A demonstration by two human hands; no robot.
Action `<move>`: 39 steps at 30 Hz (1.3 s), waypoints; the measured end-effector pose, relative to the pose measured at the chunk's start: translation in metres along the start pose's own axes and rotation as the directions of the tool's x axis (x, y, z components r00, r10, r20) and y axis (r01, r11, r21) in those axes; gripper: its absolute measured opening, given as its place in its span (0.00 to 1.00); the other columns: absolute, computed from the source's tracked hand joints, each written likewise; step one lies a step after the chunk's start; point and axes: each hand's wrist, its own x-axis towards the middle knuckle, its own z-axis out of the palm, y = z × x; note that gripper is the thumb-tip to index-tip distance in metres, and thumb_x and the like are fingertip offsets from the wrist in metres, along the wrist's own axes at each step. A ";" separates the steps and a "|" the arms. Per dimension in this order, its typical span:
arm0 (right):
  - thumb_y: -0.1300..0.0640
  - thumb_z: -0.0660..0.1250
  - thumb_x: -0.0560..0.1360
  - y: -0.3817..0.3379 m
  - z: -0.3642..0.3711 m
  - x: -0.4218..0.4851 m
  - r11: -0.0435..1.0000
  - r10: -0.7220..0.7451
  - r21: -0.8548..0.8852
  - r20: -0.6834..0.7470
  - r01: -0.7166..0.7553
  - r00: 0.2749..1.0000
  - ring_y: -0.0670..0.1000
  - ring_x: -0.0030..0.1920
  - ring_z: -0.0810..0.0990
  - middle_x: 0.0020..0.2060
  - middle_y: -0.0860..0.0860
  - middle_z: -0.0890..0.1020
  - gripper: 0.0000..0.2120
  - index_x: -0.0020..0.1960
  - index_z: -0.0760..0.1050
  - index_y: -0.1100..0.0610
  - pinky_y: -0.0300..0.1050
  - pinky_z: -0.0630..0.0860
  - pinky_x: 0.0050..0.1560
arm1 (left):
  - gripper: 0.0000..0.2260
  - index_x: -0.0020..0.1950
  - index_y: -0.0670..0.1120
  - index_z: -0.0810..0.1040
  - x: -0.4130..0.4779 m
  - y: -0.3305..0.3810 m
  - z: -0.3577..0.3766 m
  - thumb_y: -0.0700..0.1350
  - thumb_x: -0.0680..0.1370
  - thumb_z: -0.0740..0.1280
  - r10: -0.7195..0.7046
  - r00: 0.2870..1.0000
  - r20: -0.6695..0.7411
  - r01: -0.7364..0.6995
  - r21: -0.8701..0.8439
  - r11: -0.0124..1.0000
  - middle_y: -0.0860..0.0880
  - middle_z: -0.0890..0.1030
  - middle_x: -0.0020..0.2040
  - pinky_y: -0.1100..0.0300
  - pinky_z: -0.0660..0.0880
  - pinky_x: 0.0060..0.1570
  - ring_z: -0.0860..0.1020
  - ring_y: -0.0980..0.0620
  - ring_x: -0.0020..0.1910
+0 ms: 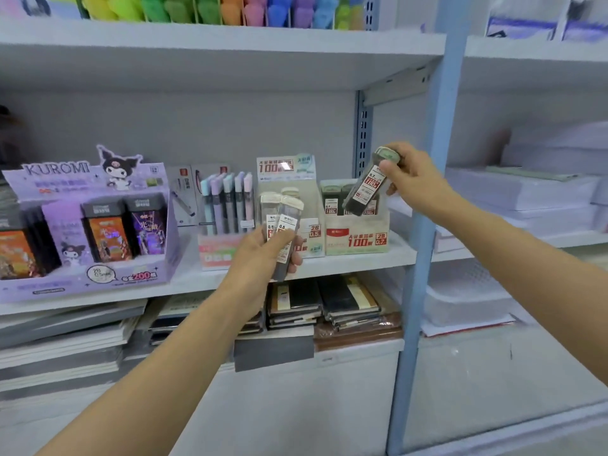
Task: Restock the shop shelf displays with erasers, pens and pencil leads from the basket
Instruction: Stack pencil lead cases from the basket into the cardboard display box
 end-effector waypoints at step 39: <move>0.62 0.72 0.73 -0.032 0.076 -0.041 0.958 -0.056 0.287 0.268 -0.024 0.962 0.54 0.51 0.79 0.52 0.57 0.80 0.13 0.56 0.76 0.62 0.50 0.81 0.51 | 0.04 0.54 0.44 0.76 -0.006 0.001 -0.009 0.41 0.80 0.65 -0.032 0.937 0.347 -0.025 0.159 0.987 0.49 0.82 0.37 0.65 0.74 0.32 0.78 0.55 0.32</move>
